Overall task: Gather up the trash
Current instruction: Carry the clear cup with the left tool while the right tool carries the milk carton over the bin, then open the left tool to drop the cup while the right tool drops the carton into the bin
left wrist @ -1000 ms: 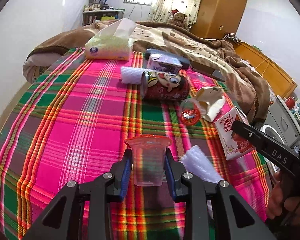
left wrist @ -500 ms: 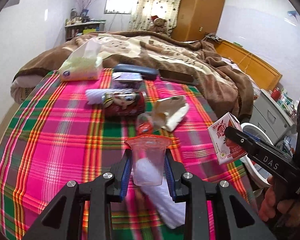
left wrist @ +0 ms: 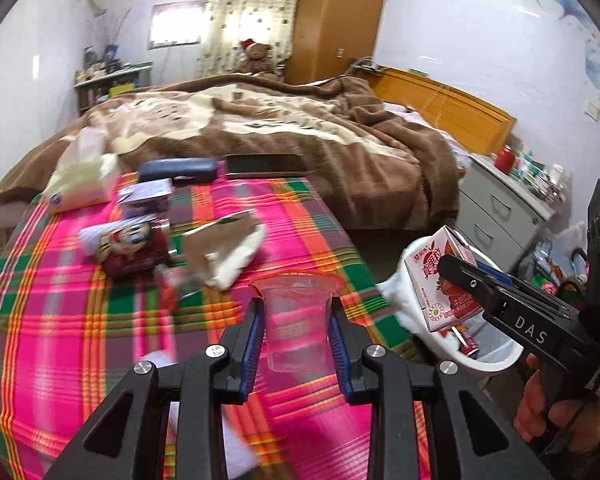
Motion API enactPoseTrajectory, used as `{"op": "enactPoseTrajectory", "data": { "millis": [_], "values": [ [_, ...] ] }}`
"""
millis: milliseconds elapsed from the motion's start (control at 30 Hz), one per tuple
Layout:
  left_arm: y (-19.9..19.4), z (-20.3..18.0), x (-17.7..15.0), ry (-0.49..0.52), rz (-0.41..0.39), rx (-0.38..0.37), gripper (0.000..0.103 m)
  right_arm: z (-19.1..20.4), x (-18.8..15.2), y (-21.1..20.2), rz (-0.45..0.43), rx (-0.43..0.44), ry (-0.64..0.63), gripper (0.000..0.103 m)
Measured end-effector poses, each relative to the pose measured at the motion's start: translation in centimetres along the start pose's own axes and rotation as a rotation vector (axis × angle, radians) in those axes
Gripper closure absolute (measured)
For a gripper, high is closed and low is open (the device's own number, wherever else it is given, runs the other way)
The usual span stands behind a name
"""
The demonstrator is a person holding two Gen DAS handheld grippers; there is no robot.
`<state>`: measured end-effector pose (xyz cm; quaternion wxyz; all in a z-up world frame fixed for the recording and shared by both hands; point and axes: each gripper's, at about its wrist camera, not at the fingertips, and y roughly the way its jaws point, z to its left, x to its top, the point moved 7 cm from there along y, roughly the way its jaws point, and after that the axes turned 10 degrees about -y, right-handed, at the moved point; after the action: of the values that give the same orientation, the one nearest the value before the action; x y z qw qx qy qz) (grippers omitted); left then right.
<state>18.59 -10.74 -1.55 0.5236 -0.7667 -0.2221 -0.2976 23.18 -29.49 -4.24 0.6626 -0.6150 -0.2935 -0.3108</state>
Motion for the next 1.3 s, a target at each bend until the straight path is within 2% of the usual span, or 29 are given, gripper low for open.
{"op": "enactPoseTrajectory", "data": {
  "millis": [500, 700, 1067, 1133, 1200, 1267, 1300],
  "values": [
    [4.0, -11.0, -0.8, 0.135, 0.071, -0.141, 0.071, -8.9, -1.6, -2.0, 0.013, -0.144, 0.103, 0.067],
    [6.0, -14.2, -1.6, 0.167, 0.119, -0.187, 0.071, -11.1, -2.8, -1.8, 0.044, -0.206, 0.116, 0.067],
    [9.2, -17.9, -3.4, 0.213, 0.185, -0.218, 0.071, -13.0, -4.8, -0.7, 0.124, -0.207, 0.130, 0.066],
    [9.3, -18.1, -3.4, 0.221, 0.180, -0.209, 0.066, -13.3, -4.9, -0.7, 0.130, -0.206, 0.129, 0.066],
    [9.3, -18.1, -3.4, 0.219, 0.175, -0.208, 0.049, -13.4, -5.0, -0.9, 0.131, -0.219, 0.124, 0.065],
    [9.3, -17.9, -3.3, 0.207, 0.177, -0.215, 0.045, -13.5, -4.9, -1.0, 0.124, -0.221, 0.126, 0.046],
    [9.2, -17.8, -3.2, 0.206, 0.170, -0.206, 0.041, -13.6, -4.9, -1.1, 0.119, -0.214, 0.129, 0.044]
  ]
}}
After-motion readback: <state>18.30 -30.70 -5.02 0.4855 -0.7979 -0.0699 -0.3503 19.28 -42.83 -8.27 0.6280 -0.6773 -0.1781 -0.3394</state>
